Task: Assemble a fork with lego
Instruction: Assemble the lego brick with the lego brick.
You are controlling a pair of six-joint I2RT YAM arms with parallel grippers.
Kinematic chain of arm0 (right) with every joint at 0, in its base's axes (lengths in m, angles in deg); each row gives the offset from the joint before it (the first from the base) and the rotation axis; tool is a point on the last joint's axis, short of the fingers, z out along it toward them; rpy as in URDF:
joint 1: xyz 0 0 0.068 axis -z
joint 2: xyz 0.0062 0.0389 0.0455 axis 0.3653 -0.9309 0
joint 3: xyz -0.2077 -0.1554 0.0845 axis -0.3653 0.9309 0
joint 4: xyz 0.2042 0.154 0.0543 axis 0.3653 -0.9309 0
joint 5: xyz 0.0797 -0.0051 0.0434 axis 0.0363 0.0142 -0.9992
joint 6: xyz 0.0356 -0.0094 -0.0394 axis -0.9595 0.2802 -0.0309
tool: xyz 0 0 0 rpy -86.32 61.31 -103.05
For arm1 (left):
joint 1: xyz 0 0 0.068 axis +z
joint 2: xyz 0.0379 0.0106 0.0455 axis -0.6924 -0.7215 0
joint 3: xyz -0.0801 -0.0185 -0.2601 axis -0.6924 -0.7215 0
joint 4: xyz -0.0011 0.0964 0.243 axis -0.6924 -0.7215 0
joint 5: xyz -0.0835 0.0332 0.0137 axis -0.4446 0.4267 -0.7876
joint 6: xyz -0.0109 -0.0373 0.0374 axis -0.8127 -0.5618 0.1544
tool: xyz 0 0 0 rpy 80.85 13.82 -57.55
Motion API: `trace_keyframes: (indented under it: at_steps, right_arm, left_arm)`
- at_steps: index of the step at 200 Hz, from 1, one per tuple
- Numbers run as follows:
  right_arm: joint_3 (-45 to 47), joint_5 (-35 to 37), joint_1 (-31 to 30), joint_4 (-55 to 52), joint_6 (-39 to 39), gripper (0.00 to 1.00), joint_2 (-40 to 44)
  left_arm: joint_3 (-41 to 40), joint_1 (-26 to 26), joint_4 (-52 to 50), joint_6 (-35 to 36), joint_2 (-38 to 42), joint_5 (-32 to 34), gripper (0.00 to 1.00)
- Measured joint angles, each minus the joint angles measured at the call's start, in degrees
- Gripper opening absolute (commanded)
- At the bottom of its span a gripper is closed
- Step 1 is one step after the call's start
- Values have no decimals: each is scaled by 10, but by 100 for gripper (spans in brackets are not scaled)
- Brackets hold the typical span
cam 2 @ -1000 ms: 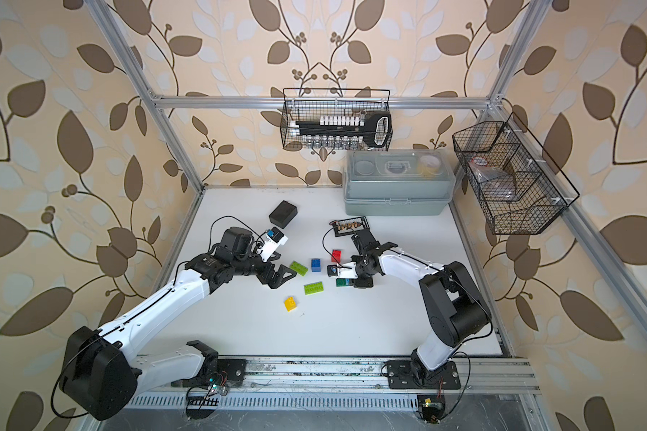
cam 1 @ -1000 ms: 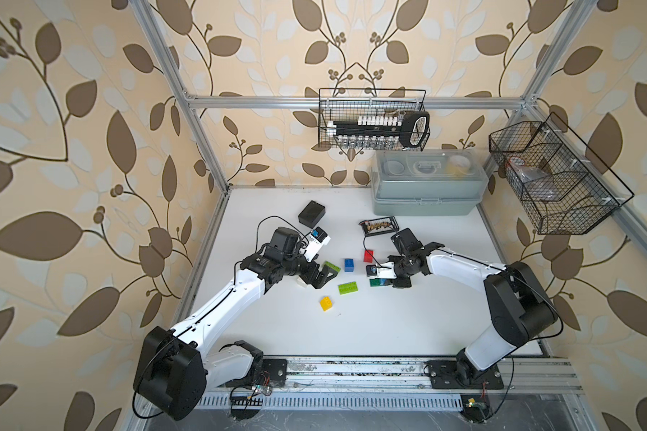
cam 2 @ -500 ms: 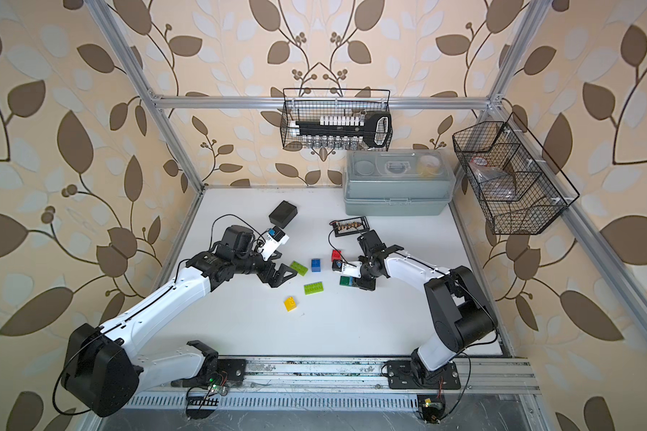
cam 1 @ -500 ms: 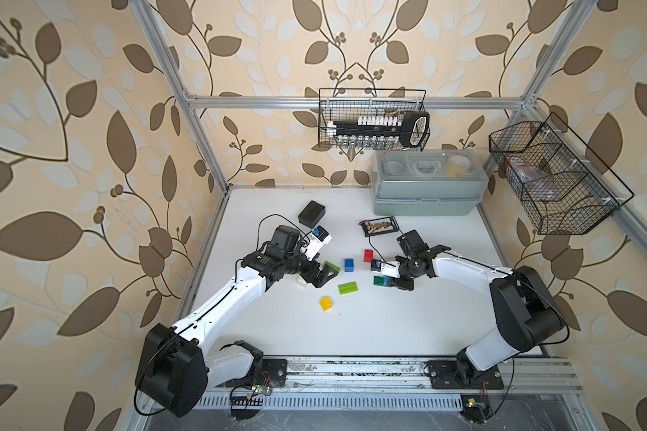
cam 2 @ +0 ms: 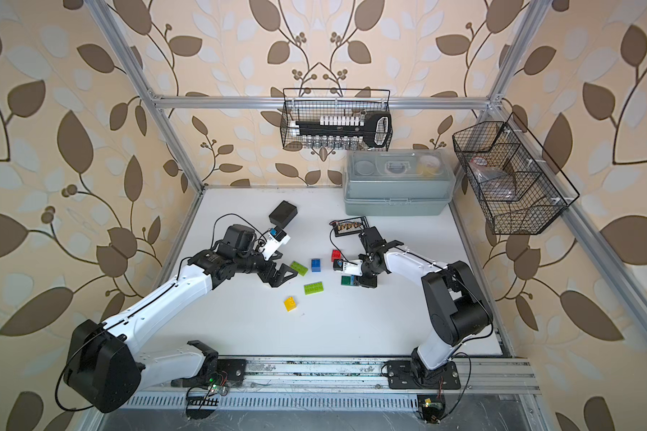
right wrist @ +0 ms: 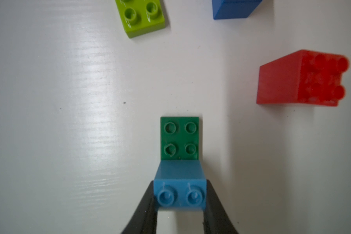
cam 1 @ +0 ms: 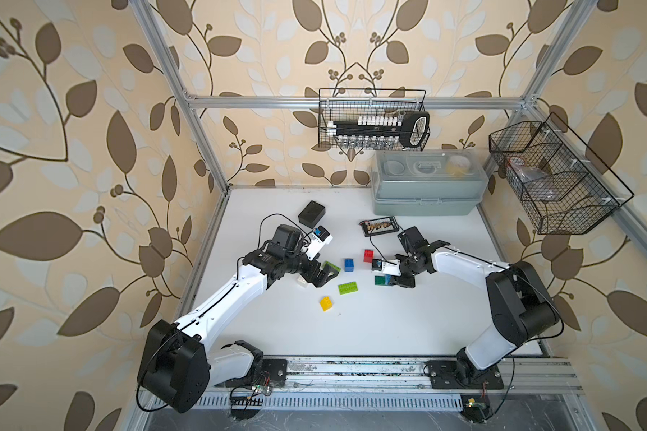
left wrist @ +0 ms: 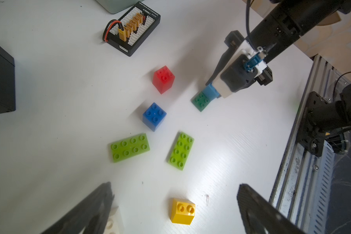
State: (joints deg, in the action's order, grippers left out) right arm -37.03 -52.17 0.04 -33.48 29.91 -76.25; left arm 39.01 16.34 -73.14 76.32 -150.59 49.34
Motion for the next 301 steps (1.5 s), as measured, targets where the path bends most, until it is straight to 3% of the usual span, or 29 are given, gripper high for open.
trace_keyframes:
  at_steps: [93, 163, 227, 275, 283, 301]
  right_arm:
    - [-31, 10, -5, -40, 13, 9, -21]
    - [42, 10, -5, 6, -50, 16, 42]
    - [49, 9, -5, 15, -111, 20, 49]
    - [46, 7, -8, 18, -154, 30, 45]
    - [45, 7, -8, 18, -159, 37, 44]
    - [45, 7, -8, 19, -168, 40, 42]
  left_arm:
    - [14, 0, -1, 15, -25, -1, 99]
    - [17, 0, -3, 21, -24, -6, 99]
    - [24, 0, -24, 23, -1, -9, 99]
    - [24, 0, -31, 23, 9, -9, 99]
    - [24, 0, -31, 23, 9, -9, 99]
    - [24, 0, -31, 23, 9, -9, 99]
